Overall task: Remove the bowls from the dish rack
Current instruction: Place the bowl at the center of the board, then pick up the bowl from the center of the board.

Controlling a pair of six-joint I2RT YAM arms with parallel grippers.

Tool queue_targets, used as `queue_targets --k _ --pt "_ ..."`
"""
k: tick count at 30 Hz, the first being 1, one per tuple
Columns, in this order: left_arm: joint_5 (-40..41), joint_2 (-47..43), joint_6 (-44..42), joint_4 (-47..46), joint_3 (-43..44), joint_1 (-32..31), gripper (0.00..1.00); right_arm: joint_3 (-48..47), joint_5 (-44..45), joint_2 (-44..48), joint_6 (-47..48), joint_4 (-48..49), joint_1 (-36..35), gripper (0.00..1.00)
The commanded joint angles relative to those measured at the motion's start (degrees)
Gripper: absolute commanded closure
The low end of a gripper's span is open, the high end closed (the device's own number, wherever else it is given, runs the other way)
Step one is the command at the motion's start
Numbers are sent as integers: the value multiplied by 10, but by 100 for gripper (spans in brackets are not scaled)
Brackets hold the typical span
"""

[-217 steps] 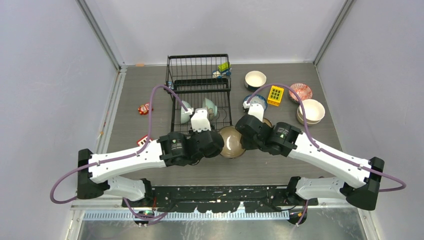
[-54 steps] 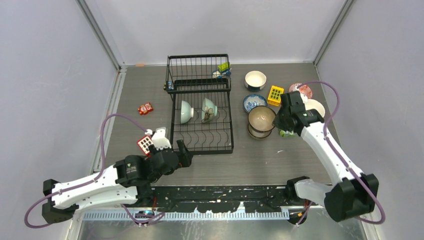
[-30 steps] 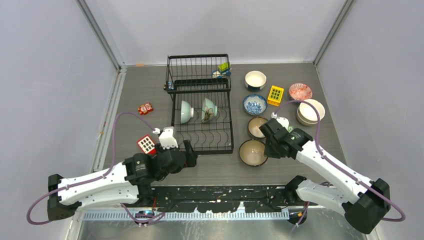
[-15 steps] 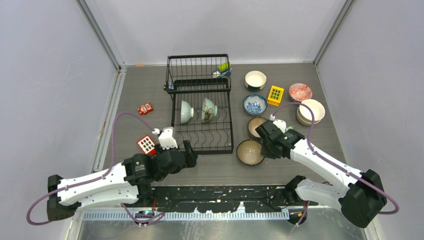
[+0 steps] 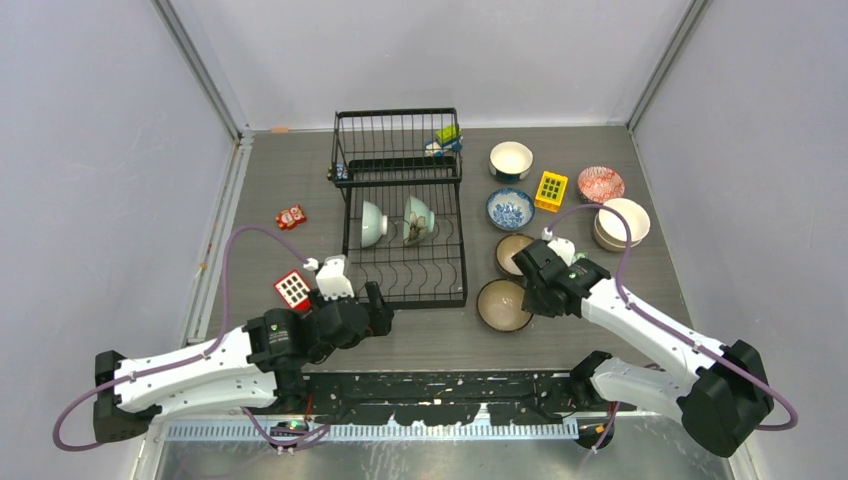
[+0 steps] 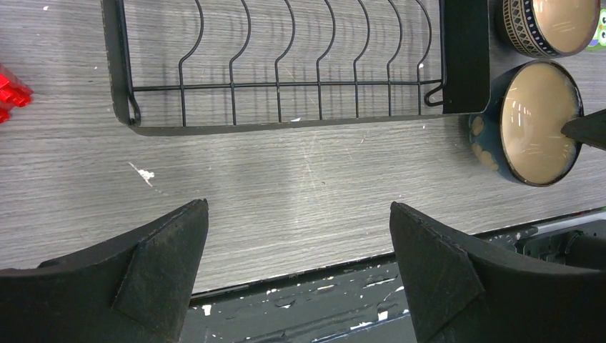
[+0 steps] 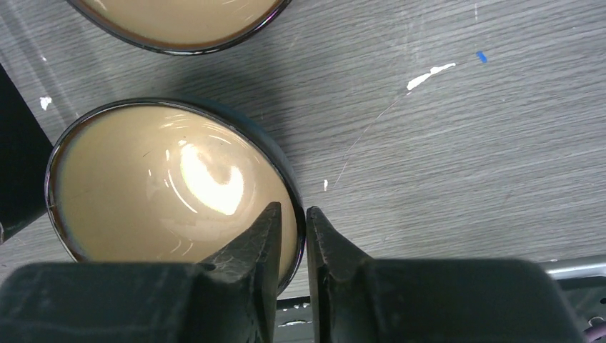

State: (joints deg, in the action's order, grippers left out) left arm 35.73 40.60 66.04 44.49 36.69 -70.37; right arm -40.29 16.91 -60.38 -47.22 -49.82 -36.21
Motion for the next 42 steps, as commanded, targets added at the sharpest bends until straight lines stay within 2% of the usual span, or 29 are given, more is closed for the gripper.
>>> queue_targets --k 1,7,10,13,15,17,20,25,30,42 --pt "13 -9 8 -4 -1 1 1 -18 19 18 -12 0 2 73" --pt "15 -16 9 1 -3 1 1 -43 29 42 -11 -30 3 52" --pt "15 -19 9 5 -3 1 1 -88 66 61 4 -53 3 41" --pt "18 -20 5 1 -5 1 1 -141 112 43 43 -61 25 37" --pt "18 -17 2 -4 -5 1 1 -152 78 24 64 -36 102 37" --pt "15 -12 0 -4 -2 1 1 -137 0 14 67 14 185 39" --pt "11 -9 0 -4 1 1 1 -120 -40 -17 53 73 241 42" --pt "10 -16 -7 0 5 1 1 -103 -43 -72 45 158 258 37" --pt "23 -24 -12 19 10 1 1 -98 -52 -132 45 196 266 37" --pt "20 -22 3 17 -2 1 1 -94 -76 -204 71 200 266 55"
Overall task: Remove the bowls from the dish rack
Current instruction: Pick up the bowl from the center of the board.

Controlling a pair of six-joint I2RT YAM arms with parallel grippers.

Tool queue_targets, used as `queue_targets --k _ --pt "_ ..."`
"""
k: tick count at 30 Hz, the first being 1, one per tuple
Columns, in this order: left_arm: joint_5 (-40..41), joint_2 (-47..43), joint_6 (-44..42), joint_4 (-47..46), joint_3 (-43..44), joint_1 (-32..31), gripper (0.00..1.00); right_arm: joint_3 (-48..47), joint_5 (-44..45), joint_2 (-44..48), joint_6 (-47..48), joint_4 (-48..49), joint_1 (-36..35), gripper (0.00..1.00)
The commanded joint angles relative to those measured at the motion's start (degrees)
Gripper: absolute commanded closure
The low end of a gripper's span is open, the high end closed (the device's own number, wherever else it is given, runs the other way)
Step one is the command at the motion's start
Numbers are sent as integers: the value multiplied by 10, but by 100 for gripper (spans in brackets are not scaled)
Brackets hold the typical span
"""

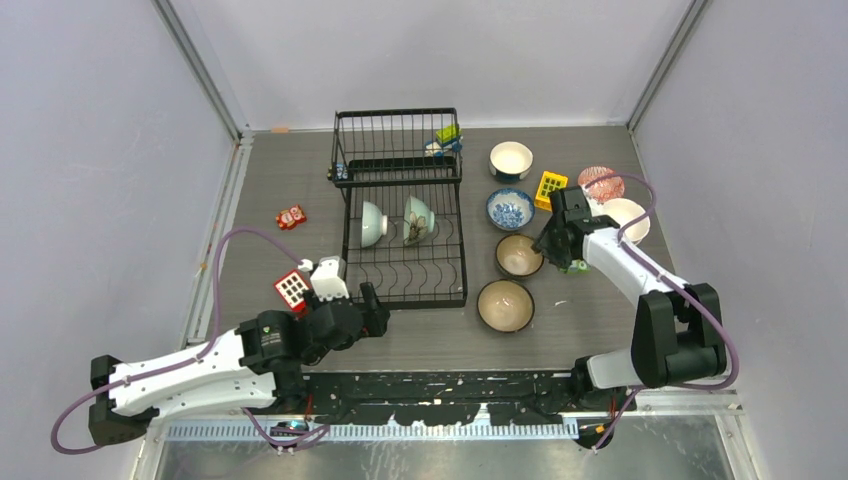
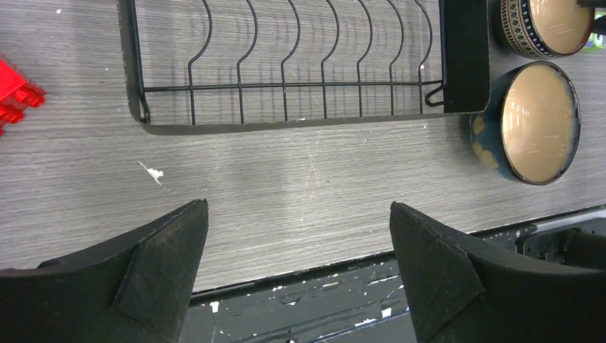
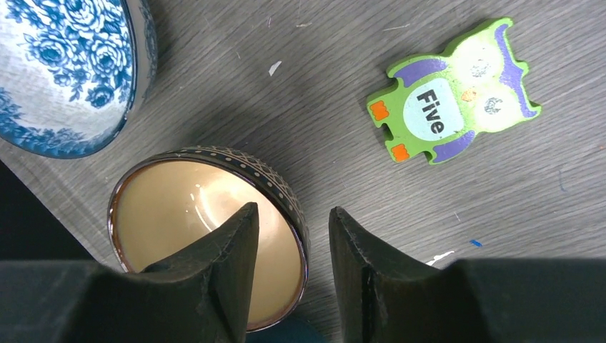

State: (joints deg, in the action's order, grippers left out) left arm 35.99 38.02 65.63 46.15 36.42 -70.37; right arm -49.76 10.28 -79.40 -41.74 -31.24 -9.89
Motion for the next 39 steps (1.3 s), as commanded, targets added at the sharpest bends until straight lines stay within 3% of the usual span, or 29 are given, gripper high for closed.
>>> queue_targets --k 1,10,20,25,30,39 --pt "16 7 8 -1 1 1 1 -2 -10 -22 19 8 3 56" --pt "8 24 8 -9 3 1 1 7 -6 -25 22 2 2 77" --pt "8 21 9 -8 6 1 1 -26 20 71 14 -50 2 98" --pt "8 23 9 -8 8 1 1 -72 22 139 20 -105 -23 99" --pt "4 28 9 -15 7 1 1 -135 55 185 59 -192 -105 99" --pt "-5 50 4 -31 8 1 1 -161 -28 220 108 -310 -167 99"
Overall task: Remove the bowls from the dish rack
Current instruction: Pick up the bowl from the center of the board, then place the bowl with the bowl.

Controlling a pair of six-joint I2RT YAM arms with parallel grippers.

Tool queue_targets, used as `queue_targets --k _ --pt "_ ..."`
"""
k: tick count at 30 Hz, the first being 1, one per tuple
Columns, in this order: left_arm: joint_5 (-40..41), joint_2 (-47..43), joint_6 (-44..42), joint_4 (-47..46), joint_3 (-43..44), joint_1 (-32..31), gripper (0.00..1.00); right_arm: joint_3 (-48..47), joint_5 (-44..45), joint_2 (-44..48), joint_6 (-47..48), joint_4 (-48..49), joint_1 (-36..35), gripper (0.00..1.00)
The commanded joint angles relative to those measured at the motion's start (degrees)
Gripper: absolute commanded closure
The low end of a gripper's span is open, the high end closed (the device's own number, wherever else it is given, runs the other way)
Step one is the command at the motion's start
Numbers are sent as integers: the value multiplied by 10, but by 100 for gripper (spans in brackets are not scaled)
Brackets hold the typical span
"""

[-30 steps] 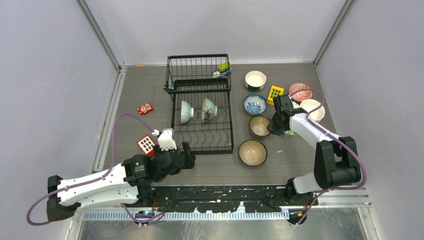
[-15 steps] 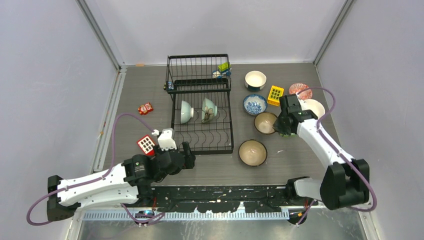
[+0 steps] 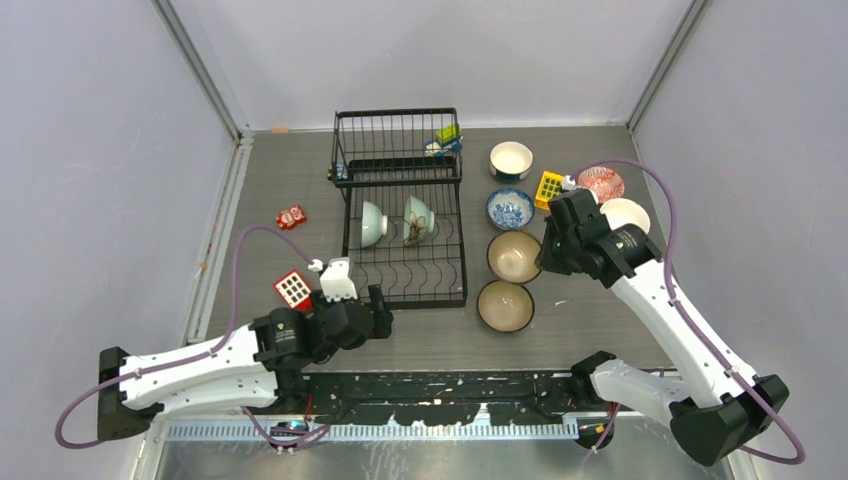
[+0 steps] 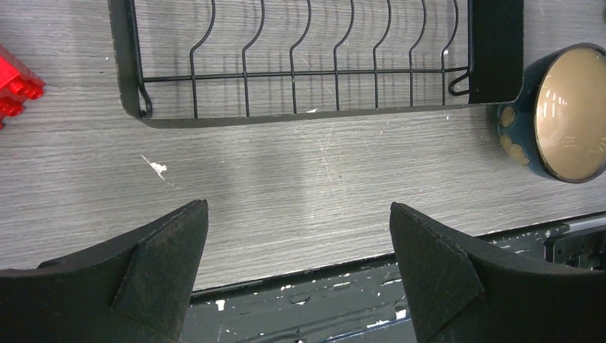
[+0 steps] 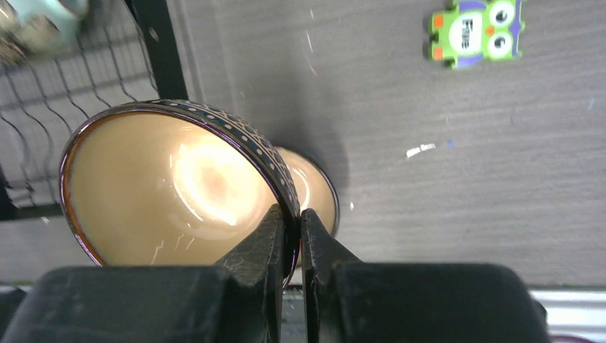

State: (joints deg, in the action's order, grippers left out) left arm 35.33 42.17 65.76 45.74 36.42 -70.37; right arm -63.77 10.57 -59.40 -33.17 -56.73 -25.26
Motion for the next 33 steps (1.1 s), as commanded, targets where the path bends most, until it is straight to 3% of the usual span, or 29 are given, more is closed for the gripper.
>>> queue_targets --k 1,33 --pt "0 12 2 -29 8 1 1 -17 -30 27 20 -59 -16 99" --pt "-9 36 6 -42 2 1 1 136 -44 -12 -25 41 -63 99"
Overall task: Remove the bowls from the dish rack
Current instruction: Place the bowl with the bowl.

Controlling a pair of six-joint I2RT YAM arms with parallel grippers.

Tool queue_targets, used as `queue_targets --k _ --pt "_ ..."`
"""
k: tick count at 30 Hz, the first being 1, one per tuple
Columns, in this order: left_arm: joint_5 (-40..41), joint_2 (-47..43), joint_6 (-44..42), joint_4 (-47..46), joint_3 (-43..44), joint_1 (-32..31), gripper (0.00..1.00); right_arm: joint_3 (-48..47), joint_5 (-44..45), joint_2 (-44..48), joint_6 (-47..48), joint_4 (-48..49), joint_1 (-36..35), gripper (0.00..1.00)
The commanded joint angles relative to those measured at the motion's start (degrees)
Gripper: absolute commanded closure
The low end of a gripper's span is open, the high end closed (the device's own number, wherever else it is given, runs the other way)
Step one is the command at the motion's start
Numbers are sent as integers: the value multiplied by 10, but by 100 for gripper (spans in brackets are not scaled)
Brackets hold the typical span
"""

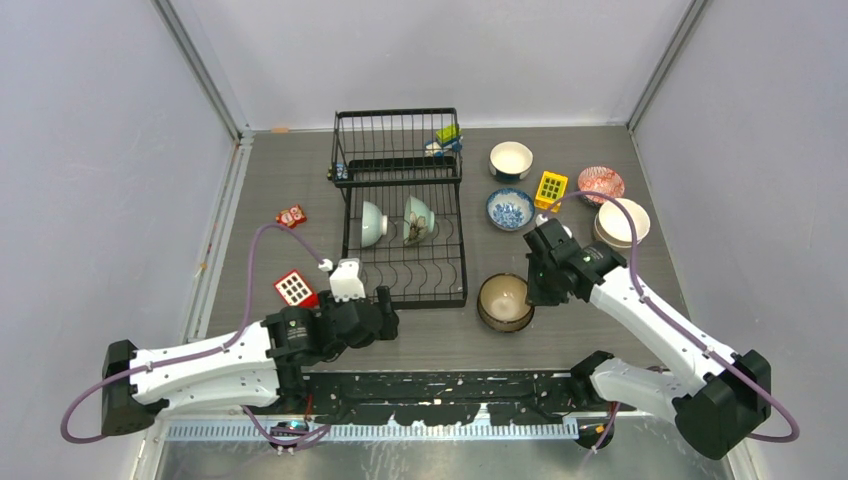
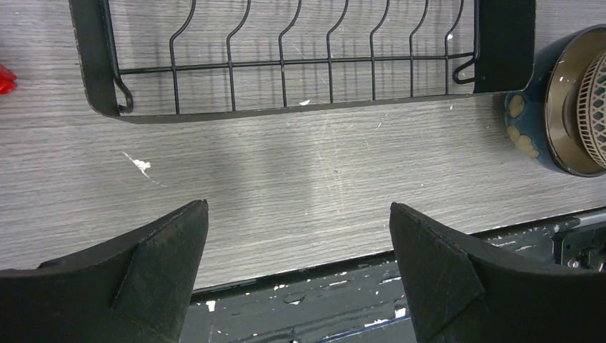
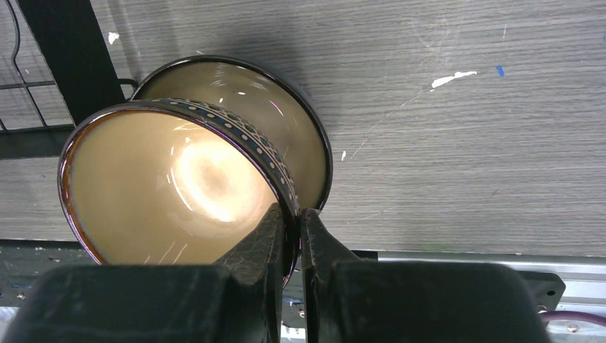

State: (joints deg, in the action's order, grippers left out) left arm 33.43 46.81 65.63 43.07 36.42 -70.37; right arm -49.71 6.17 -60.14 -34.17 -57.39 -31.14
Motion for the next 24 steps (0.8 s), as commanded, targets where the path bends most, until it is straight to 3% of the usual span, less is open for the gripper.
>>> queue_targets --k 1,24 --pt "10 -11 8 -15 1 1 1 -2 0 -7 -15 50 -4 99" --pt "13 -42 19 -9 -20 1 1 5 16 -46 -18 53 -5 98"
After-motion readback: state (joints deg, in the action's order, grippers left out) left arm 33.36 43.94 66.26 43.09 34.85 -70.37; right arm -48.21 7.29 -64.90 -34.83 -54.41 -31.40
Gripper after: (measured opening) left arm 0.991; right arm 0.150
